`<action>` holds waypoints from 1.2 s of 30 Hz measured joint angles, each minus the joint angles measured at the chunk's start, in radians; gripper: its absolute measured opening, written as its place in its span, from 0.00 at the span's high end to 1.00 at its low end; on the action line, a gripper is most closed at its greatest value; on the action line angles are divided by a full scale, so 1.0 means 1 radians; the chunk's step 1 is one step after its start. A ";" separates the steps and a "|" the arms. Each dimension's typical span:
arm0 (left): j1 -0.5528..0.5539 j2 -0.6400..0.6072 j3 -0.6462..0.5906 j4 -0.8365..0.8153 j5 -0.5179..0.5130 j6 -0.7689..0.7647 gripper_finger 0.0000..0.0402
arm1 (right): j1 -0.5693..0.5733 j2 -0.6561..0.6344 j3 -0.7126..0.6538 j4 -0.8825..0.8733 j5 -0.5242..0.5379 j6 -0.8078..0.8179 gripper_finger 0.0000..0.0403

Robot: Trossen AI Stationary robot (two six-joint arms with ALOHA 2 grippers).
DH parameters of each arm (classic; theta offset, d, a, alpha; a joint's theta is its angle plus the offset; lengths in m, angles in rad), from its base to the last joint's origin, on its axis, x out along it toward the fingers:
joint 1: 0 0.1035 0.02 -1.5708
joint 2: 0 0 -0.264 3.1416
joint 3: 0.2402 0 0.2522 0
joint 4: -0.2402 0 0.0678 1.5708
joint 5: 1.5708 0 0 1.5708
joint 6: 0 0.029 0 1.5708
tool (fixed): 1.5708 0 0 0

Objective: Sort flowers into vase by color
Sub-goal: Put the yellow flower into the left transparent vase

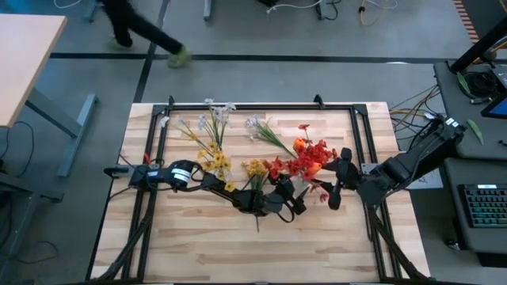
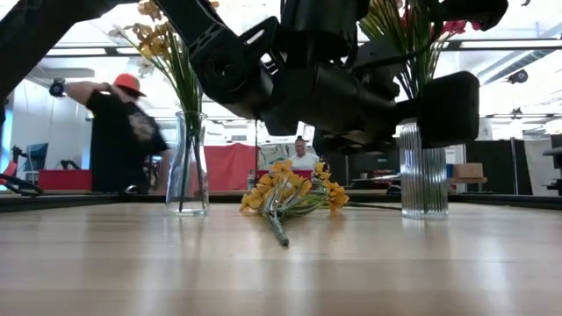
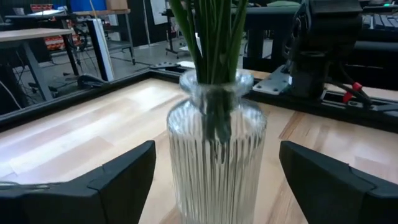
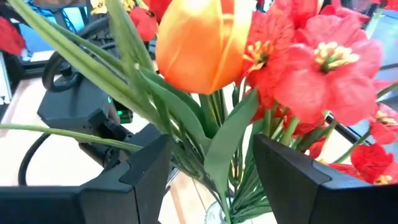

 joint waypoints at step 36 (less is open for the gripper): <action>-0.108 -0.350 0.000 -1.261 0.423 -0.977 0.25 | 0.000 -0.292 0.000 -0.063 -0.523 0.181 0.45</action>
